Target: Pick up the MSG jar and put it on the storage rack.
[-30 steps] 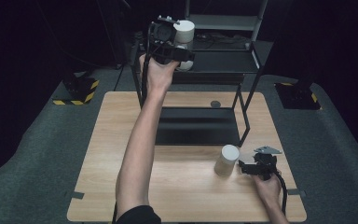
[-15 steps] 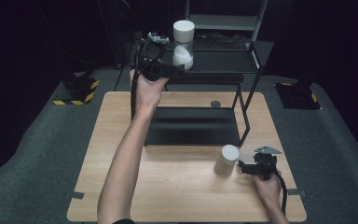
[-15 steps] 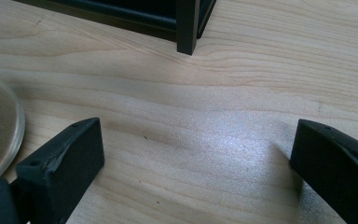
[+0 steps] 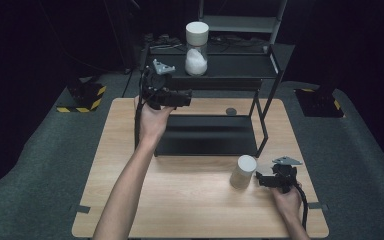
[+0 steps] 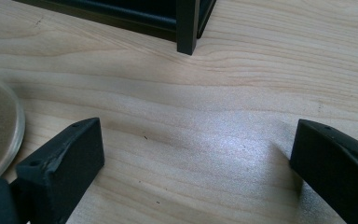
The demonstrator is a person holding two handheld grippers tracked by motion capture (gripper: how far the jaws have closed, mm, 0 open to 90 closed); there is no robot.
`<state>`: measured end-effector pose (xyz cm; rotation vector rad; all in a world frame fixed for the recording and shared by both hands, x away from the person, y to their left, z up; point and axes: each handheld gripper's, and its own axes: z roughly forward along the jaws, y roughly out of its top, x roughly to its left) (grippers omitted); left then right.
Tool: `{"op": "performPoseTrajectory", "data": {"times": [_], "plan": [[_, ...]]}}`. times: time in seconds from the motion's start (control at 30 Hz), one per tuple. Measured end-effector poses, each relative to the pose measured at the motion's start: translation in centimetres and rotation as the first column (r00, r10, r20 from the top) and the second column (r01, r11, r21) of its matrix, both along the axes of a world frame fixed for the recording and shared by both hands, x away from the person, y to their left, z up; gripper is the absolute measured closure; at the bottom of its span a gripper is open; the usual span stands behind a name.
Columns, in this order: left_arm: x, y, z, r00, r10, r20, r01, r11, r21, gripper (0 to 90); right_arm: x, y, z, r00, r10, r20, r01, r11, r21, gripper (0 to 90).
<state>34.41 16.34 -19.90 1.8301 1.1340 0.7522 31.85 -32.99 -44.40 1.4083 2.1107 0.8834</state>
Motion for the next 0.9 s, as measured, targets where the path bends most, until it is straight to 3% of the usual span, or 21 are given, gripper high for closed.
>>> {"op": "performPoseTrajectory", "data": {"times": [0.23,0.43,0.9], "plan": [[-0.8,0.3,-2.5,1.0000,-0.002,-0.005,0.002,1.0000,0.009,3.6,0.0,0.0,0.0,1.0000,0.001,0.000,-0.001,1.0000,-0.002,2.1],[-1.1,1.1,-4.8,0.9997,-0.002,-0.024,0.001,0.9995,-0.032,3.7,0.0,0.0,0.0,1.0000,0.001,-0.001,-0.001,1.0000,-0.002,2.1],[-1.9,1.7,-10.7,0.9964,0.005,-0.085,-0.008,0.9991,-0.041,4.0,0.0,0.0,0.0,1.0000,0.002,0.000,-0.002,1.0000,-0.002,2.1]]}}
